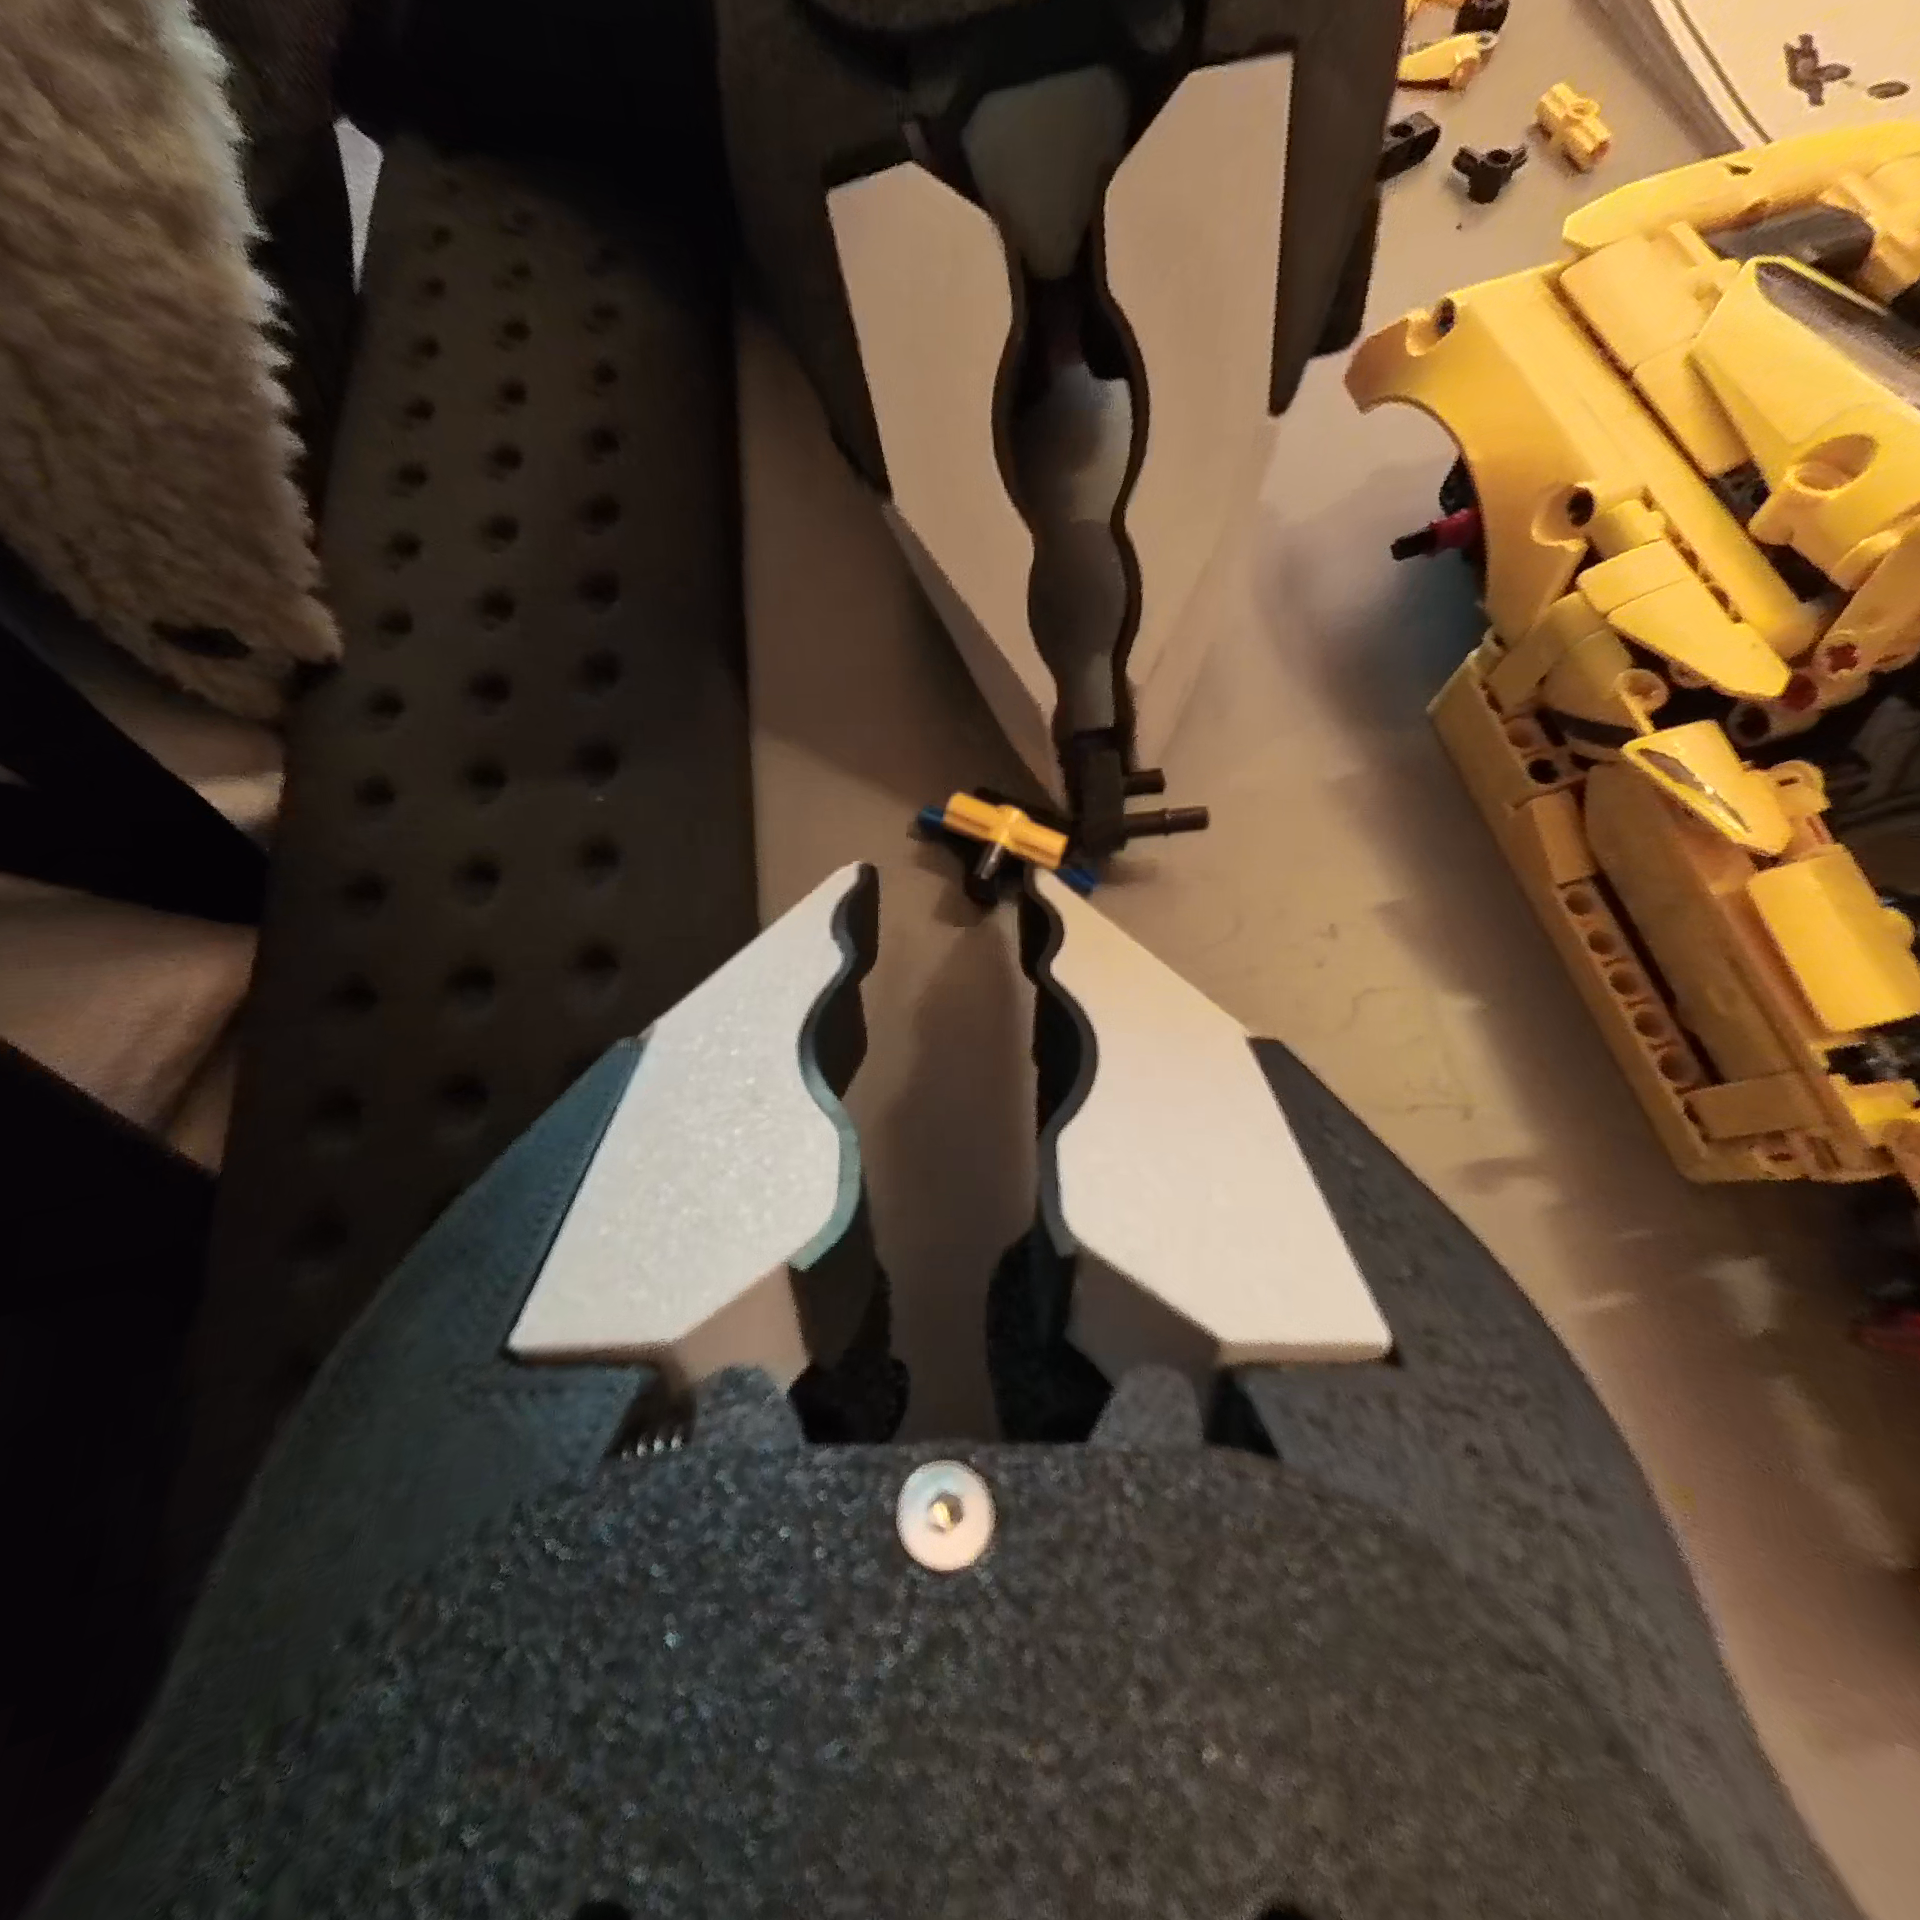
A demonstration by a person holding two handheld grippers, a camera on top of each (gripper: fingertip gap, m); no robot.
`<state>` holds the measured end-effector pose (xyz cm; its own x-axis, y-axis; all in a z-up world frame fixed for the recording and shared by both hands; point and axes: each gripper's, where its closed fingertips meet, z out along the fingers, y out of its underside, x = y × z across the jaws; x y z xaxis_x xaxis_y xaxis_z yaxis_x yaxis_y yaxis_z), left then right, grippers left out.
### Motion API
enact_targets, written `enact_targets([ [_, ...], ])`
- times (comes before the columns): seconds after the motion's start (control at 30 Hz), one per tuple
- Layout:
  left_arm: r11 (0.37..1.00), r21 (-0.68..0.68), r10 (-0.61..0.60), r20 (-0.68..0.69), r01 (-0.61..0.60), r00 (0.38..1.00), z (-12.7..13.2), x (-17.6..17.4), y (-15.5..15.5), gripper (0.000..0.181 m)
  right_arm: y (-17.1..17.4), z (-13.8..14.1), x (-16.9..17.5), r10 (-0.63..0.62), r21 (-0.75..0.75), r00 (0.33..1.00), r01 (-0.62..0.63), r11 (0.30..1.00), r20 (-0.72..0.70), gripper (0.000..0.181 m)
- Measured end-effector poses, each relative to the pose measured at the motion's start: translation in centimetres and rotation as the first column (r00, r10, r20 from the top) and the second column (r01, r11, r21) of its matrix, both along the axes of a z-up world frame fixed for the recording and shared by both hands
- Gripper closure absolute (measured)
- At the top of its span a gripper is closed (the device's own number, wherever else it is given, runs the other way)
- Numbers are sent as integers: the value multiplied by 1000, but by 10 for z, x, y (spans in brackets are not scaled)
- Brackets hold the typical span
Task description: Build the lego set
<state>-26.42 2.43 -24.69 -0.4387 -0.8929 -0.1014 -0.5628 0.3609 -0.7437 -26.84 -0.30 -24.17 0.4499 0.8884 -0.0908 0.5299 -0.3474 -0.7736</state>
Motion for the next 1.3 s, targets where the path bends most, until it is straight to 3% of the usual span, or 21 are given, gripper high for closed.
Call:
enact_targets([
  [0.3, 995, -35, -96, -34, 95, 995, 2, -12, -18, 174, 3, -5, 1, -6, 1, 1000, 6, 1000, 29, 169],
  [0.5, 993, -79, -90, -22, 88, 996, 6, -11, -19, 174, 8, -6, 6, -13, 47, 999, 10, 999, 52, 175],
  [0.7, 996, -85, 3, -20, -5, 1000, 2, -3, -3, 174, 7, -6, 5, 12, 59, 999, -15, 998, 48, 175],
  [1.3, 998, -60, 9, -21, -10, 1000, -1, -1, -4, 174, 7, -5, 5, 85, 91, 995, -89, 992, 42, 176],
])
